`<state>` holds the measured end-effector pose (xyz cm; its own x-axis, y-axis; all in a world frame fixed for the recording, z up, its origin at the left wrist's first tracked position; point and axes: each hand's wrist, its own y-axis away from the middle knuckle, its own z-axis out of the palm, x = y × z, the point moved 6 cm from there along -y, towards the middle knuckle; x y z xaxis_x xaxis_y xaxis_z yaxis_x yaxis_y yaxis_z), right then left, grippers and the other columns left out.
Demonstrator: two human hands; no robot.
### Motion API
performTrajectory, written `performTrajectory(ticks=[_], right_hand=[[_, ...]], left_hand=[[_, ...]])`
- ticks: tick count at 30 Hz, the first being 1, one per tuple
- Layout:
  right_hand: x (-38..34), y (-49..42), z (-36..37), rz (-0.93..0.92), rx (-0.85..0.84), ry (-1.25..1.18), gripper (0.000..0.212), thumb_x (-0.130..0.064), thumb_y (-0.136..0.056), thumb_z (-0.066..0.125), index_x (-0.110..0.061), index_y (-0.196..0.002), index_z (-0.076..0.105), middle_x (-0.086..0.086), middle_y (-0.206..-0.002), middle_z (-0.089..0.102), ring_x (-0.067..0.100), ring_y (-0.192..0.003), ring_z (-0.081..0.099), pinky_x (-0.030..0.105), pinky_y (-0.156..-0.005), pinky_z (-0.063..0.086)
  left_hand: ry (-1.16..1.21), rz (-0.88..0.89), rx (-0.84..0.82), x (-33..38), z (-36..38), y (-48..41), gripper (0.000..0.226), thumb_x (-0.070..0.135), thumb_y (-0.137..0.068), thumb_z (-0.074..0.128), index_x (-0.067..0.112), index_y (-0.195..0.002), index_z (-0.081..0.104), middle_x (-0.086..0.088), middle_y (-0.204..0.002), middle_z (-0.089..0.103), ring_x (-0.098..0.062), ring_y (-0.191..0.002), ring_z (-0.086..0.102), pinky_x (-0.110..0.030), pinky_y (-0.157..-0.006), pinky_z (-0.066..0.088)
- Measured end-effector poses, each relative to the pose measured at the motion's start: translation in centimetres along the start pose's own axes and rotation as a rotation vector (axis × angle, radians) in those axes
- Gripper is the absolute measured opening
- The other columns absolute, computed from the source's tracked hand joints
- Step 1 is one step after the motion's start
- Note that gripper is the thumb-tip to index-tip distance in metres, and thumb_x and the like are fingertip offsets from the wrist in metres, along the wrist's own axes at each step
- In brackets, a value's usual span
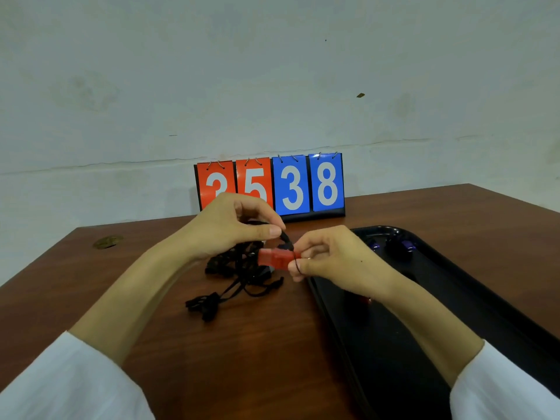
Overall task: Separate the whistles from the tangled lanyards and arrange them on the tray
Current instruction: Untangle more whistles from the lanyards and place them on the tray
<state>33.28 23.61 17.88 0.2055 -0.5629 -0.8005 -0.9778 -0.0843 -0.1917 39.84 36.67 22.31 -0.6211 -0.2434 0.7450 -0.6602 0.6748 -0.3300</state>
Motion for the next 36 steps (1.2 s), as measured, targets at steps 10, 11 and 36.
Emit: performTrajectory(ticks=[10,11,36], right_hand=[[-1.0,0.2,-1.0,-0.070,0.162,-0.286,0.012,-0.013,-0.079,0.068,-0.010,-0.090,0.065,0.007,-0.080,0.073,0.016,-0.073,0.071,0.021,-0.075,0.056],[-0.9,0.2,-1.3,-0.074,0.208,-0.292,0.012,-0.015,-0.080,0.068,-0.010,-0.090,0.065,0.007,-0.080,0.073,0.015,-0.073,0.071,0.021,-0.074,0.056],[-0.5,0.0,0.3,-0.091,0.090,0.223,0.011,-0.025,-0.082,0.068,-0.030,-0.082,0.058,-0.011,-0.072,0.063,-0.005,-0.068,0.058,0.009,-0.063,0.045]], left_hand=[[0.199,-0.142,-0.002,-1.1,1.9,0.2,0.019,0.021,-0.089,0.057,0.022,-0.076,0.071,0.004,-0.057,0.060,-0.006,-0.045,0.042,-0.016,-0.047,0.034],[0.236,-0.149,-0.028,-1.0,2.4,0.3,0.023,0.023,-0.092,0.053,0.021,-0.075,0.069,0.004,-0.052,0.057,-0.005,-0.043,0.036,-0.017,-0.045,0.029],[-0.294,0.000,-0.023,0.1,0.7,0.2,0.024,0.040,-0.083,0.061,0.022,-0.070,0.069,0.003,-0.055,0.062,-0.007,-0.048,0.055,-0.013,-0.052,0.044]])
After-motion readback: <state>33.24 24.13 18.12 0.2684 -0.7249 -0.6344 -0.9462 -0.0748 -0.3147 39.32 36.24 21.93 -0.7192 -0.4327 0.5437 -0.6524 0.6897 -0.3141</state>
